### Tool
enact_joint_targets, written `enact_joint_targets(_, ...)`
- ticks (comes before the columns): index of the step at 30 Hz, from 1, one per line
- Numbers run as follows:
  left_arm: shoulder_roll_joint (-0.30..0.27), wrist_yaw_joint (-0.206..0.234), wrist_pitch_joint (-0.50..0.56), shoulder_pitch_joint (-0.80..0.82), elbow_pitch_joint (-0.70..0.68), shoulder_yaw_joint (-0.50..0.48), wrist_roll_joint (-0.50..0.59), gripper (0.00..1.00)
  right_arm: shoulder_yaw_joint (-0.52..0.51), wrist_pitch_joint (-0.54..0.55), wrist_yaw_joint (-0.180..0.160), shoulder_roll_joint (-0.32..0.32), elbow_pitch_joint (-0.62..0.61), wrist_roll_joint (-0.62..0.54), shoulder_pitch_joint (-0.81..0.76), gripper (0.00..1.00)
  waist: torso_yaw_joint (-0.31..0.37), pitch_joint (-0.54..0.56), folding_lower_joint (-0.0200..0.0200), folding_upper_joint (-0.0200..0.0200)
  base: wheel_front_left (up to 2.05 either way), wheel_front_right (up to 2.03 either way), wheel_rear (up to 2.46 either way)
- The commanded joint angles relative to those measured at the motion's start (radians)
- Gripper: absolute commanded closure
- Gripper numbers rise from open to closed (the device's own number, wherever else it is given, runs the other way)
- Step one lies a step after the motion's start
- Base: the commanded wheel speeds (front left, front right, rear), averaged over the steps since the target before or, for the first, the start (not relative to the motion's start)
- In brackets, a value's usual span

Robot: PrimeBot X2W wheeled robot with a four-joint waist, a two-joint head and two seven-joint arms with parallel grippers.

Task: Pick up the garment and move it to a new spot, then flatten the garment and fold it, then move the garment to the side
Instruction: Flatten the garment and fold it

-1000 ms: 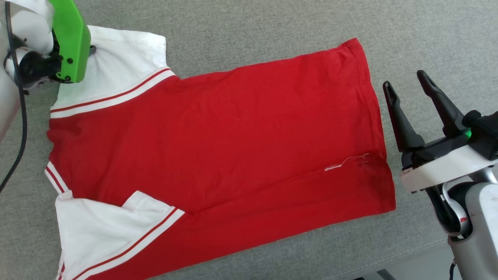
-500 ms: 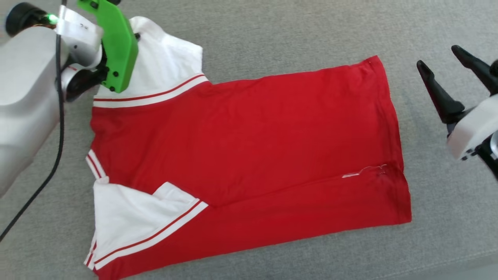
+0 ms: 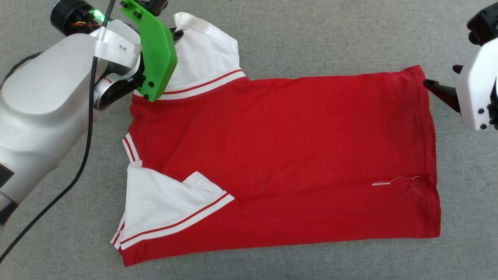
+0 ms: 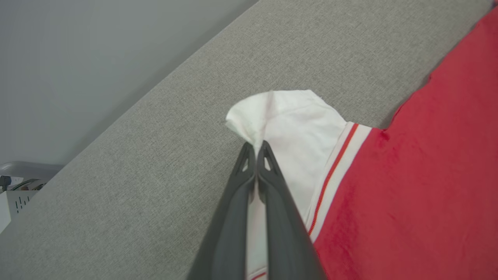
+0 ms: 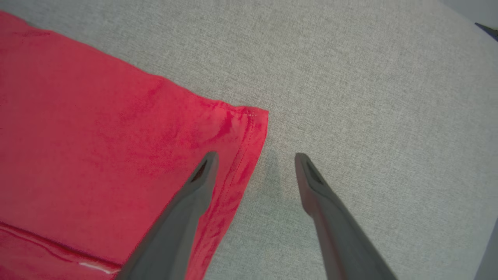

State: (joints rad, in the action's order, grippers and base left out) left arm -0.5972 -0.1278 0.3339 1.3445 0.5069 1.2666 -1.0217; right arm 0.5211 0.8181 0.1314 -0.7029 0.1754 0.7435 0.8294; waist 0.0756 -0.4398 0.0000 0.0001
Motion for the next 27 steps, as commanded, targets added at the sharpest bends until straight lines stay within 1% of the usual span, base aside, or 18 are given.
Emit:
enact_joint_targets(1,0.005,-0.003,-0.009,0.007,-0.005,0.002,0.015,1.00,0.014,0.009,-0.001,0.010,0.027,0.002,0.027,0.00,-0.018,-0.020,0.0000,-0.0001,0.00,0.00,0.00)
enact_joint_targets(5,0.014,-0.003,-0.022,0.030,-0.020,0.005,0.028,1.00,0.049,0.006,-0.001,0.045,0.121,-0.006,0.081,0.00,-0.040,-0.045,0.0000,-0.0001,0.00,0.00,0.00)
enact_joint_targets(7,0.019,-0.003,-0.028,0.041,-0.027,0.006,0.033,1.00,0.065,-0.013,-0.001,0.060,0.164,-0.012,0.096,0.00,-0.050,-0.057,0.0000,-0.0001,0.00,0.00,0.00)
enact_joint_targets(9,0.022,-0.003,-0.034,0.049,-0.031,0.006,0.035,1.00,0.073,-0.039,-0.001,0.079,0.211,-0.011,0.103,0.00,-0.057,-0.069,0.0000,-0.0001,0.00,0.00,0.00)
enact_joint_targets(13,0.024,-0.003,-0.049,0.057,-0.037,0.008,0.039,1.00,0.132,-0.075,-0.001,0.106,0.302,-0.014,0.081,0.00,-0.067,-0.084,0.0000,-0.0001,0.00,0.00,0.00)
enact_joint_targets(15,0.024,-0.003,-0.056,0.057,-0.036,0.009,0.039,1.00,0.173,-0.089,-0.001,0.109,0.327,-0.011,0.066,0.00,-0.069,-0.088,0.0000,-0.0001,0.00,0.00,0.00)
enact_joint_targets(19,0.027,-0.003,-0.065,0.051,-0.031,0.011,0.037,1.00,0.221,-0.134,-0.001,0.106,0.359,0.015,0.058,0.00,-0.069,-0.087,0.0000,-0.0001,0.00,0.00,0.00)
enact_joint_targets(20,0.028,-0.003,-0.066,0.049,-0.030,0.011,0.035,1.00,0.229,-0.148,-0.001,0.102,0.365,0.016,0.061,0.63,-0.068,-0.084,0.0000,-0.0001,0.00,0.00,0.00)
enact_joint_targets(21,0.027,-0.003,-0.069,0.045,-0.027,0.011,0.033,1.00,0.237,-0.175,-0.001,0.097,0.371,0.019,0.068,1.00,-0.067,-0.079,0.0000,-0.0001,0.00,0.00,0.00)
enact_joint_targets(27,0.020,-0.003,-0.110,0.010,-0.009,0.012,0.027,1.00,0.229,-0.311,-0.001,0.090,0.383,0.066,0.073,1.00,-0.064,-0.023,0.0000,-0.0001,0.00,0.00,0.00)
